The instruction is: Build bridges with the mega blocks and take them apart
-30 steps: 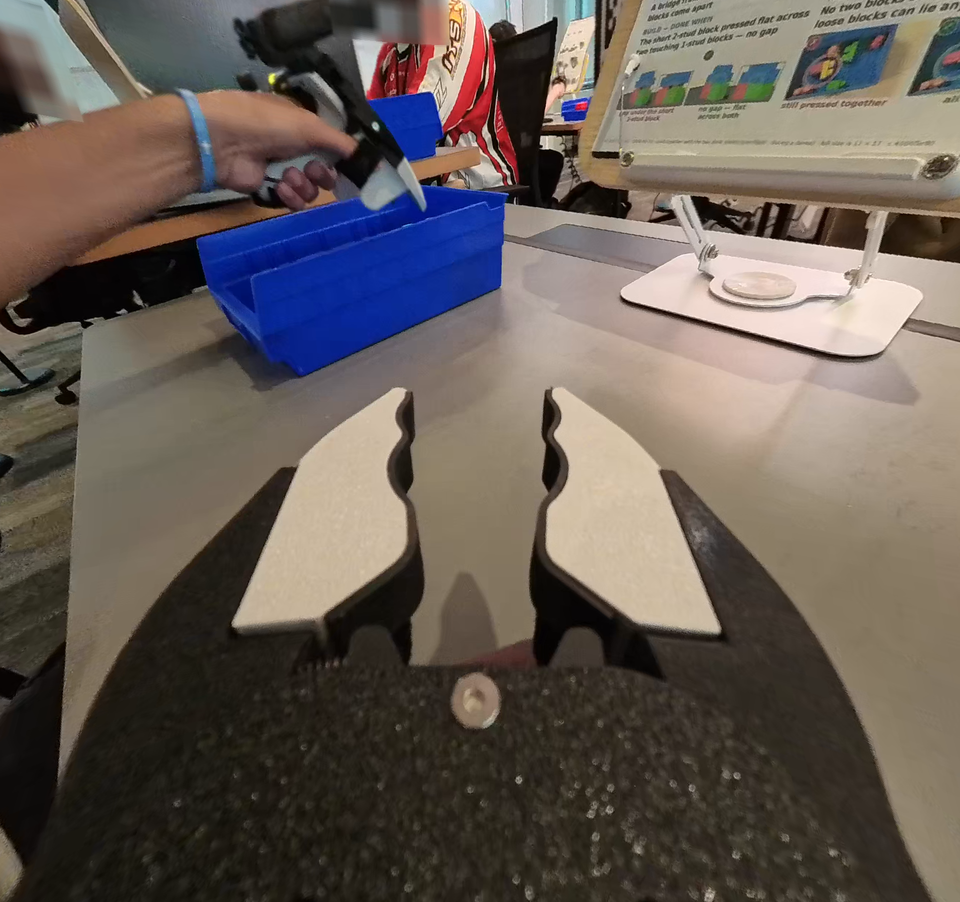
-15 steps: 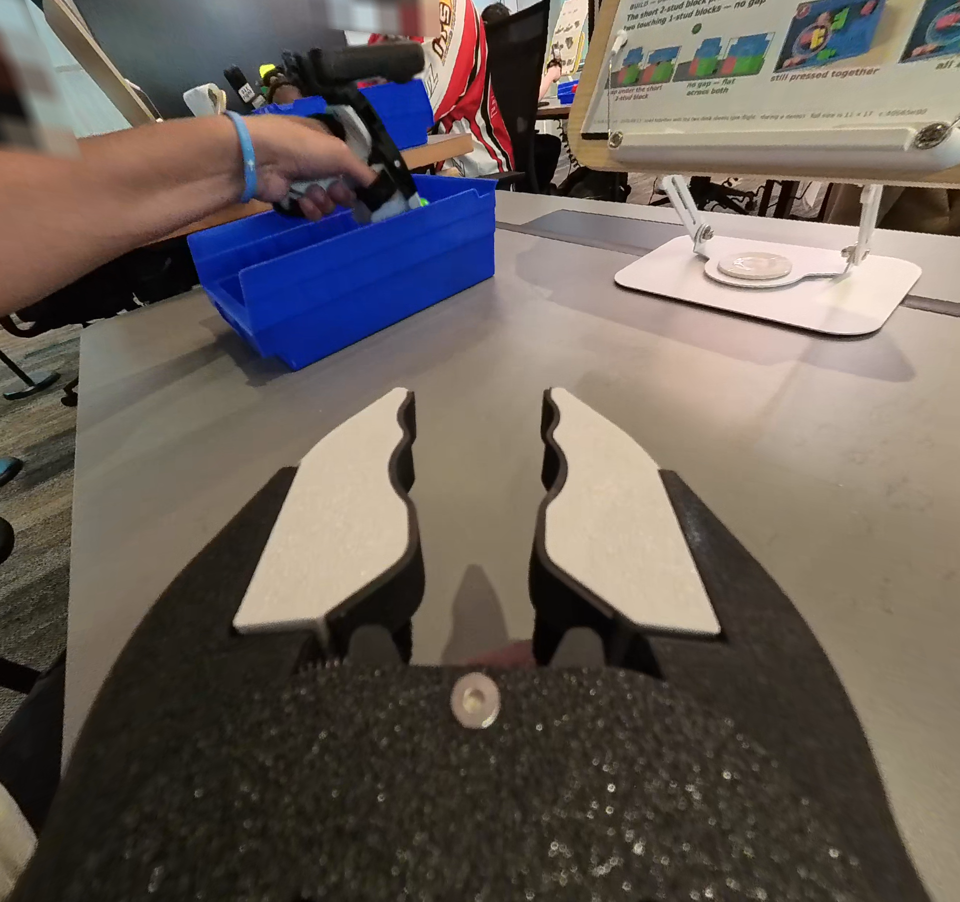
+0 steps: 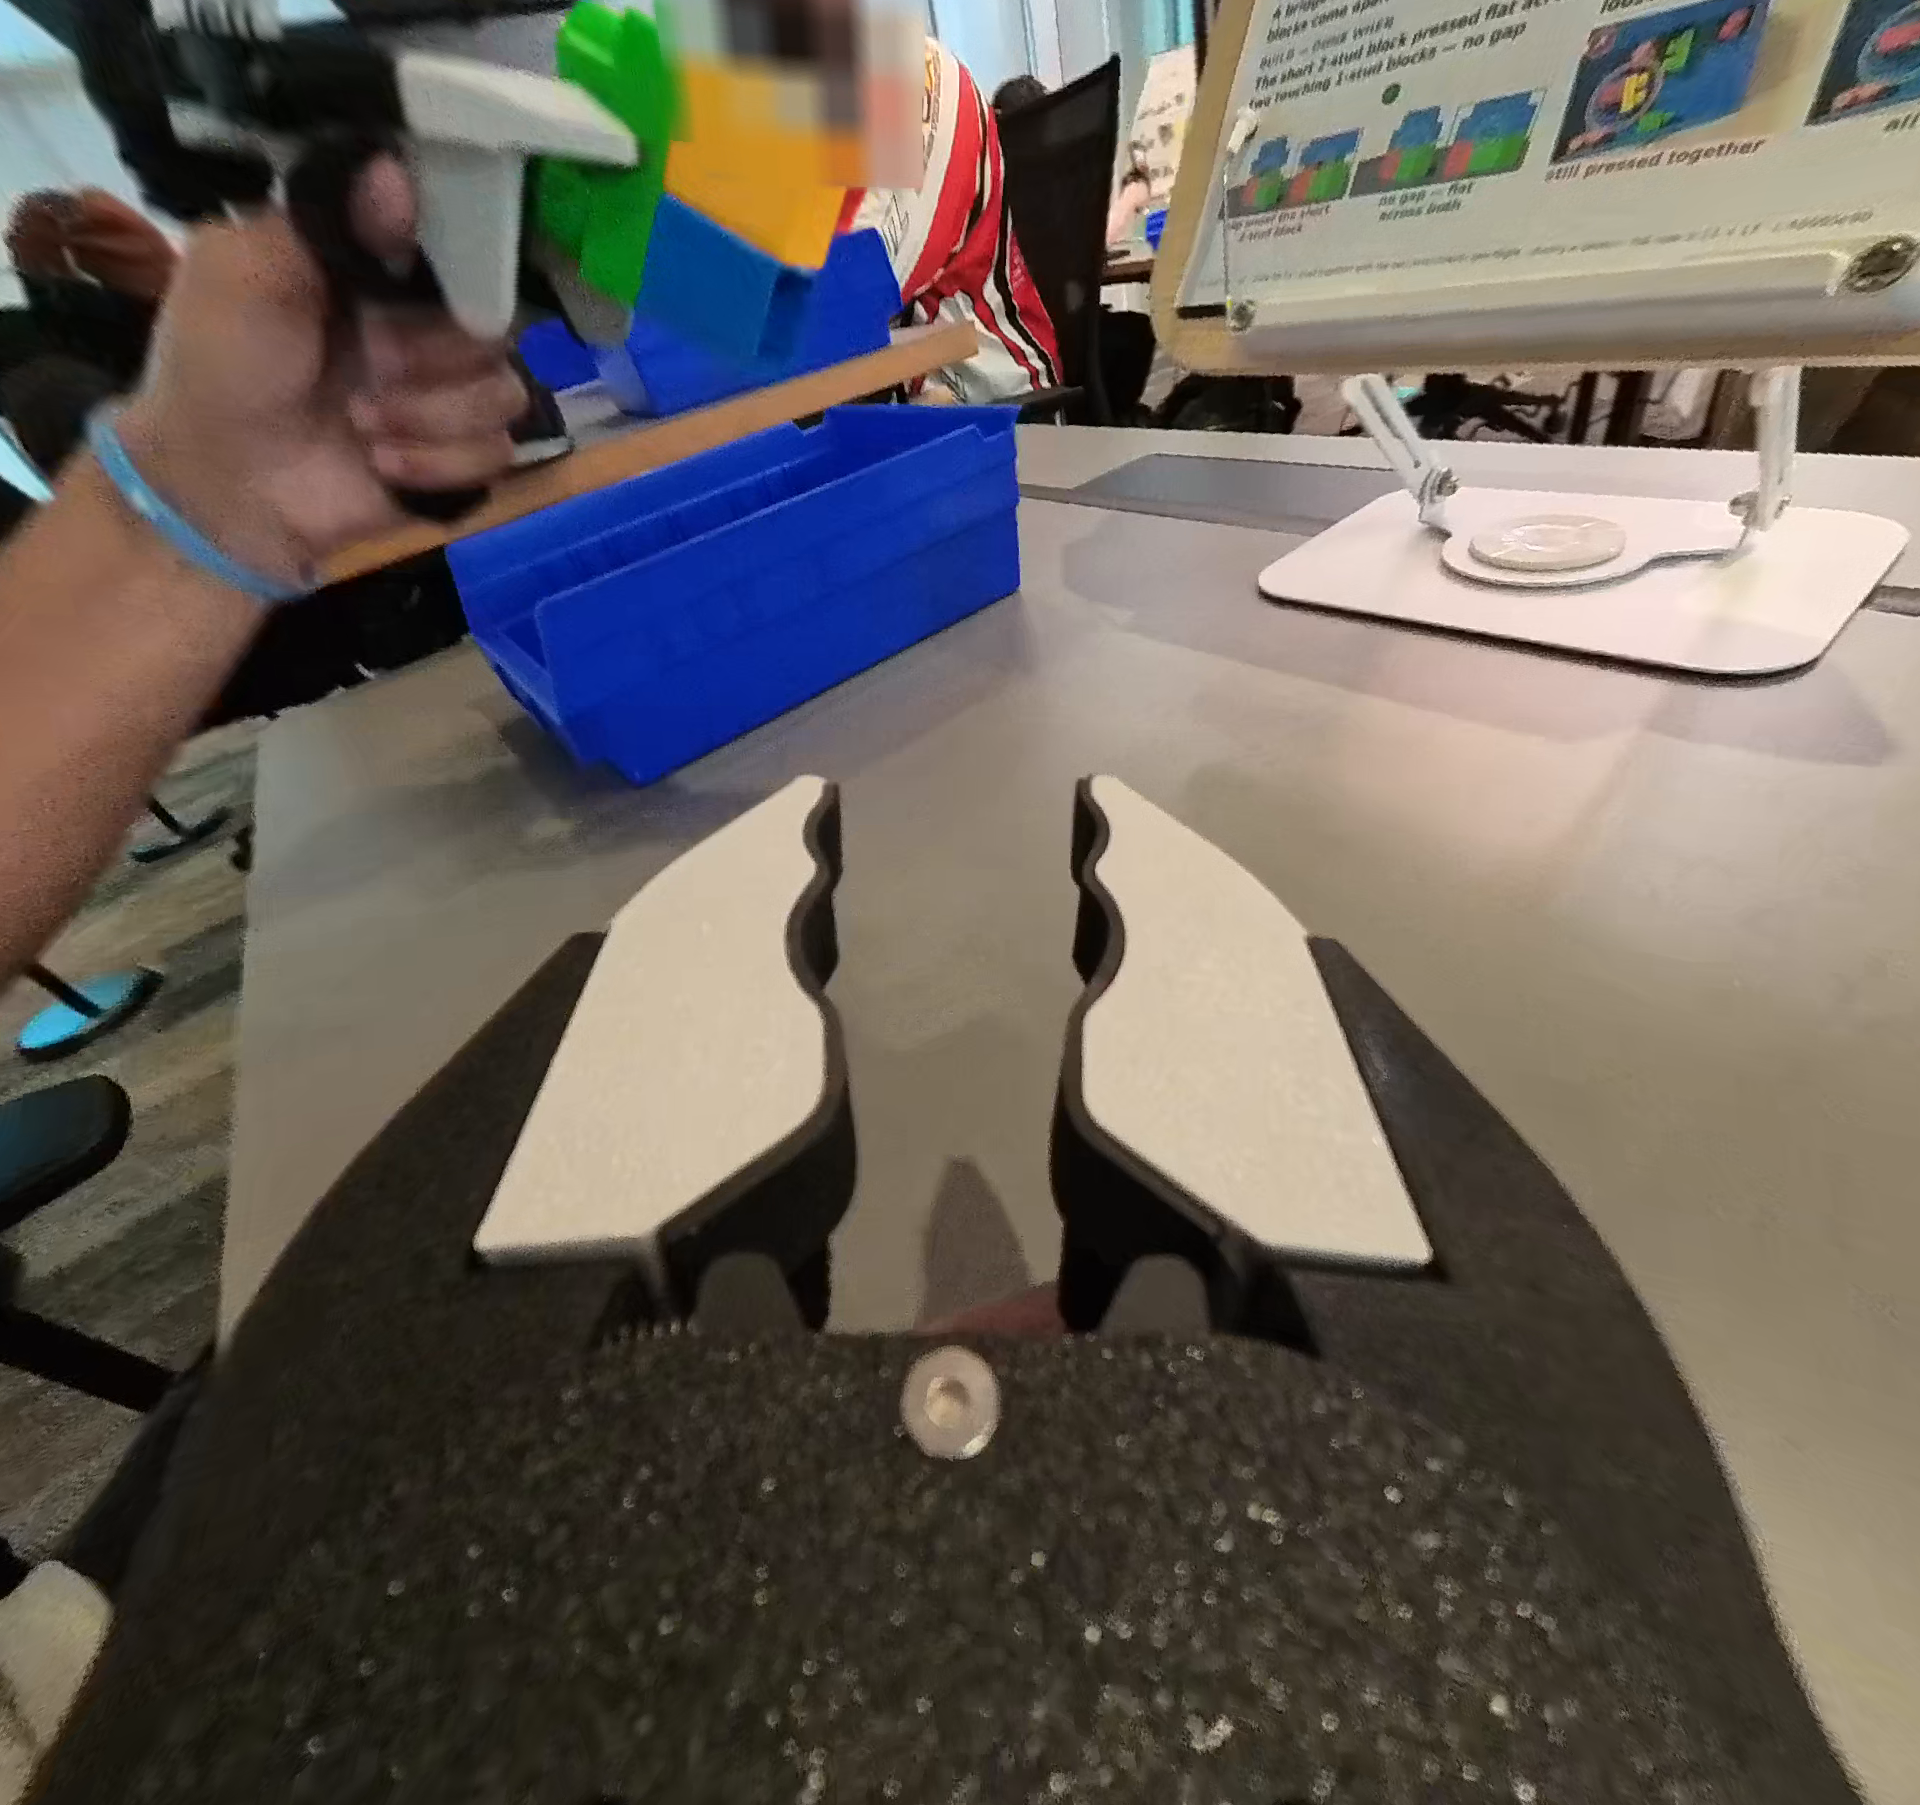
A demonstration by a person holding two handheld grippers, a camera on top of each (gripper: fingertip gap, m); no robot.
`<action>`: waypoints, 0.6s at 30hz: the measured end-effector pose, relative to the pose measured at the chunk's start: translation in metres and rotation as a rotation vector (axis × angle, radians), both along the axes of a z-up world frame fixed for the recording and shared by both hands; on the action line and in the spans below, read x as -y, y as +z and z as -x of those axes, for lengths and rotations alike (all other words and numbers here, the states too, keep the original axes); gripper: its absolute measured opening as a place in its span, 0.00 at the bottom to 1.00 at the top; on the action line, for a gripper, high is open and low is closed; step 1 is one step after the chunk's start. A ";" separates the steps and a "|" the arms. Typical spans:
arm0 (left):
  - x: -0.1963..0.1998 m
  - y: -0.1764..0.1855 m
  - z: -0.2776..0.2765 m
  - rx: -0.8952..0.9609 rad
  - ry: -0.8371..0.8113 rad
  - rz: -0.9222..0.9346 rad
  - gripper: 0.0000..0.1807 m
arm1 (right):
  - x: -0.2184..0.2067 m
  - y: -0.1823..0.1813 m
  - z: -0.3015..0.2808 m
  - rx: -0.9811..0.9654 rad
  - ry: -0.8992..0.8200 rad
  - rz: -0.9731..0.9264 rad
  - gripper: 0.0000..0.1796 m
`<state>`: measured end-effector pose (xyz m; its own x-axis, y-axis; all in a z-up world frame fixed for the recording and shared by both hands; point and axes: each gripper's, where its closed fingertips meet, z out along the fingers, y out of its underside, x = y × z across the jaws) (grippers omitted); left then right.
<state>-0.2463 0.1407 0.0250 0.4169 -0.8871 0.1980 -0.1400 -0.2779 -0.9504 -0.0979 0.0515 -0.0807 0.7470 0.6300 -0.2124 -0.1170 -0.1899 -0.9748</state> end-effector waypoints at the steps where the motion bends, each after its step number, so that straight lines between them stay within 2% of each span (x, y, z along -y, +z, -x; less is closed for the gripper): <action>1: 0.016 -0.003 -0.012 0.057 -0.059 -0.004 0.18 | 0.001 0.003 0.000 -0.025 0.009 -0.002 0.23; 4: 0.058 -0.018 -0.040 0.240 -0.238 0.043 0.18 | 0.006 0.013 0.001 -0.117 0.072 -0.009 0.24; 6: 0.073 -0.033 -0.050 0.318 -0.305 0.079 0.18 | 0.011 0.021 0.002 -0.197 0.129 -0.019 0.24; 9: 0.082 -0.061 -0.063 0.296 -0.363 0.125 0.18 | 0.019 0.032 0.002 -0.308 0.218 -0.018 0.25; 12: 0.089 -0.072 -0.070 0.302 -0.391 0.124 0.18 | 0.024 0.037 0.003 -0.395 0.286 0.003 0.26; 16: 0.096 -0.077 -0.077 0.297 -0.421 0.136 0.18 | 0.025 0.040 0.003 -0.446 0.328 0.018 0.28; 18: 0.103 -0.072 -0.080 0.323 -0.447 0.141 0.18 | 0.025 0.044 0.005 -0.451 0.337 -0.008 0.33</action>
